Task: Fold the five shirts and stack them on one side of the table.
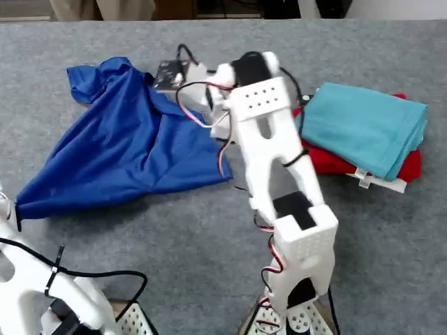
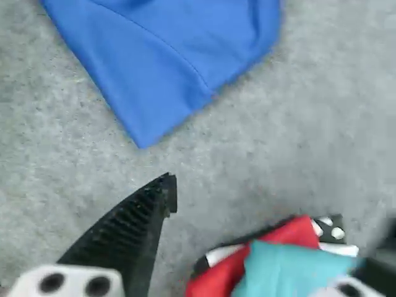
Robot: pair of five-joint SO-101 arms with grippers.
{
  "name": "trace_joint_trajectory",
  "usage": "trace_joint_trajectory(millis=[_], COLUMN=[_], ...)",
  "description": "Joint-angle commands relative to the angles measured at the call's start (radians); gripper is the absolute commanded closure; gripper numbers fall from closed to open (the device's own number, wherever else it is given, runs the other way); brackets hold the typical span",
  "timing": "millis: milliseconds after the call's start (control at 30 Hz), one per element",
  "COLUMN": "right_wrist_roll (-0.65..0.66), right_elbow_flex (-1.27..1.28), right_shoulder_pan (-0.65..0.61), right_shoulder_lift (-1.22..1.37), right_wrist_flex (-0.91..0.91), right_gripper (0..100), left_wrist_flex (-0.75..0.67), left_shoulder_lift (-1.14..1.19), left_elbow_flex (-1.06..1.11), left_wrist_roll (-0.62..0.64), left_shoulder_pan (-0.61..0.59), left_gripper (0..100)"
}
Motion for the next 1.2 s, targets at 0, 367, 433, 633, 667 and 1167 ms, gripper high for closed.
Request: trace_joint_trajectory(millis=[0,367,433,633,667,1167], right_wrist_roll=[0.005,-0.008,-0.021,0.008,0.017,-0.129], right_elbow_flex=[0.018,0.021,-0.025,-0.338,-0.392,-0.934], right_shoulder_pan=[-0.068,-0.140,-0.136,-0.125,-0.124,-0.038], right_shoulder_lift=[-0.012,0.280,0.363,0.559,0.593,0.834], right_wrist_flex=[0.005,-0.241,-0.262,-0.153,-0.141,-0.331], right_gripper=[90.8,82.6,85.7,76.6,71.9,98.9], left_wrist_flex=[-0.012,-0.112,-0.103,-0.092,-0.092,-0.092], left_shoulder_lift=[-0.022,-0.022,-0.022,-0.022,-0.022,-0.025], left_elbow_flex=[0.014,0.068,0.069,0.069,0.071,0.064], left_wrist_roll=[0.000,0.029,0.048,0.087,0.087,0.114], left_shoulder_pan=[-0.014,-0.086,-0.072,-0.063,-0.063,-0.015], left_gripper=[98,98,98,98,98,98])
